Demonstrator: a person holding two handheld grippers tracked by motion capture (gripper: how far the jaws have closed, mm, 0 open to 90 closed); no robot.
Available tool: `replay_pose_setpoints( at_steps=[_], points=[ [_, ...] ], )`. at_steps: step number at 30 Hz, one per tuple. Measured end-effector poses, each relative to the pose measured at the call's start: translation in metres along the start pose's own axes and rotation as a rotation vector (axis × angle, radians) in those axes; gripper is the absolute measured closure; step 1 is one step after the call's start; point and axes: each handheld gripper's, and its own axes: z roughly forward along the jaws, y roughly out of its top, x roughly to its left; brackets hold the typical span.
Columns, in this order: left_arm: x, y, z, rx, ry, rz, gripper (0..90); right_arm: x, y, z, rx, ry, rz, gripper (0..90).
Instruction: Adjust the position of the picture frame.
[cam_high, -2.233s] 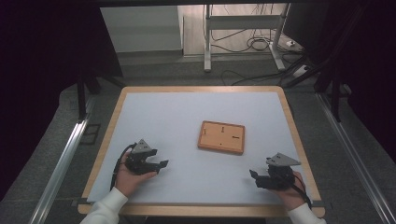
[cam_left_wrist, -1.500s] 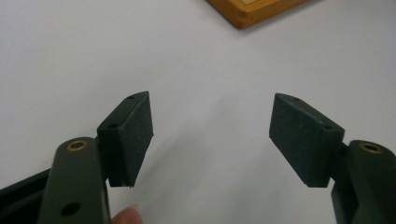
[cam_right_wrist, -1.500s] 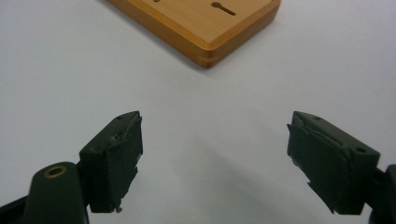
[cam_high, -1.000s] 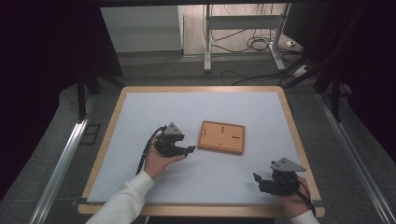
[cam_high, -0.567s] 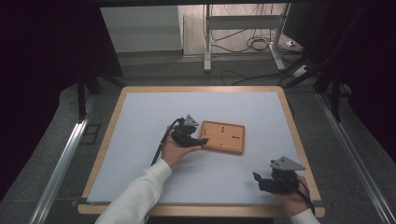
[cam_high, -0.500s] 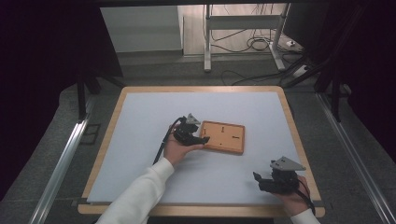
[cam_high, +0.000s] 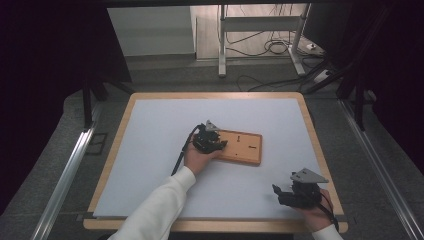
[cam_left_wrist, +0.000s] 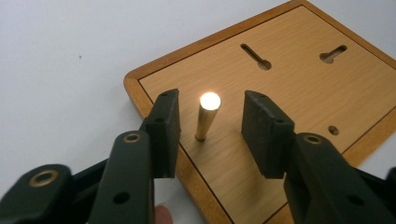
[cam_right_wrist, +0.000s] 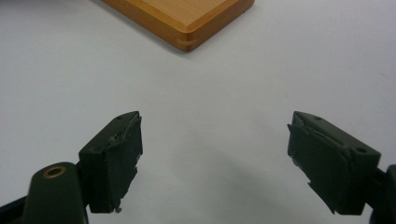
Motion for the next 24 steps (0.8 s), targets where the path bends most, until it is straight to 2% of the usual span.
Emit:
replay_pose_setpoints(
  at_steps=[3,9,13,20,24],
  points=[
    [0.000,0.000,0.001,-0.006,0.006,0.001,64.5,0.000,0.000,0.000,-0.002,0.001,0.001,18.2],
    [0.001,0.000,0.001,-0.021,0.017,0.023,82.5,0.000,-0.001,0.001,0.005,-0.002,0.001,18.3],
    [0.002,-0.001,0.000,-0.030,0.010,0.041,84.0,-0.001,0.000,0.001,0.004,-0.008,0.003,18.2],
    [0.003,-0.004,-0.003,-0.061,-0.012,0.038,84.1,-0.001,-0.001,0.002,0.010,-0.008,0.002,18.2],
    [0.004,-0.005,-0.010,-0.072,-0.028,0.034,84.1,-0.002,-0.002,0.001,0.009,-0.011,0.006,18.2]
  ],
)
